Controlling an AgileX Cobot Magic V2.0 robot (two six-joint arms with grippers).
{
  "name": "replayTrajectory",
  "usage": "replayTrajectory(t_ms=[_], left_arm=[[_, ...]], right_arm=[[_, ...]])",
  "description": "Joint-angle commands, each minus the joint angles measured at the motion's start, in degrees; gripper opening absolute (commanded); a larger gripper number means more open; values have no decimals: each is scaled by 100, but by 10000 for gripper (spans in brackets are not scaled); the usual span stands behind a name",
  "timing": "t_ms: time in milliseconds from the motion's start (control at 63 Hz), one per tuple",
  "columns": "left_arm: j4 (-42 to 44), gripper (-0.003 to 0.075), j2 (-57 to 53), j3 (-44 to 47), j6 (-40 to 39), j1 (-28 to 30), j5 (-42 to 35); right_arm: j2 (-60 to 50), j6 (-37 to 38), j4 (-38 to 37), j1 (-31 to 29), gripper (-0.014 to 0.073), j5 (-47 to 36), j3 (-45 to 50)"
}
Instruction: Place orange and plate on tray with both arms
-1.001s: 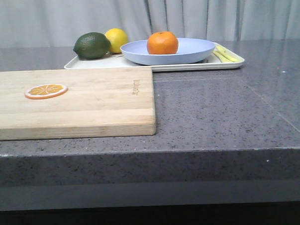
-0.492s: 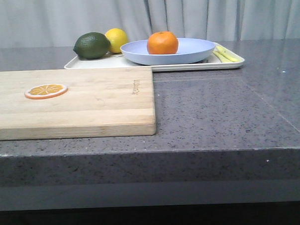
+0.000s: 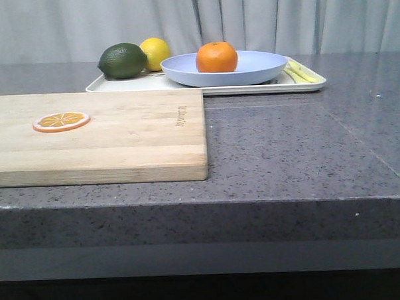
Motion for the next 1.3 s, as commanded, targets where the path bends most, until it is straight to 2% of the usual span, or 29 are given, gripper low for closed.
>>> replayTrajectory(t_ms=[0, 238, 334, 429, 651, 810, 874, 1287], left_arm=[[7, -20, -110, 150, -54, 0, -444], [7, -20, -110, 150, -54, 0, -444], [7, -20, -110, 150, -54, 0, -444], [7, -20, -110, 150, -54, 0, -444], [7, -20, -110, 150, -54, 0, -444], [7, -20, -110, 150, -54, 0, -444], [7, -20, -110, 150, -54, 0, -444], [7, -20, -100, 150, -54, 0, -434]], right_arm=[[56, -10, -14, 11, -117, -429, -135], [56, -15, -22, 11, -117, -429, -135], [-87, -15, -234, -19, -117, -717, 50], [-394, -15, -399, -57, -117, -1533, 592], [-1370, -20, -423, -72, -117, -4115, 2528], [-2008, -15, -340, -227, -117, -5107, 3598], [-2166, -15, -262, -325, -117, -5295, 3818], [-2150, -15, -225, -331, -117, -5245, 3806]])
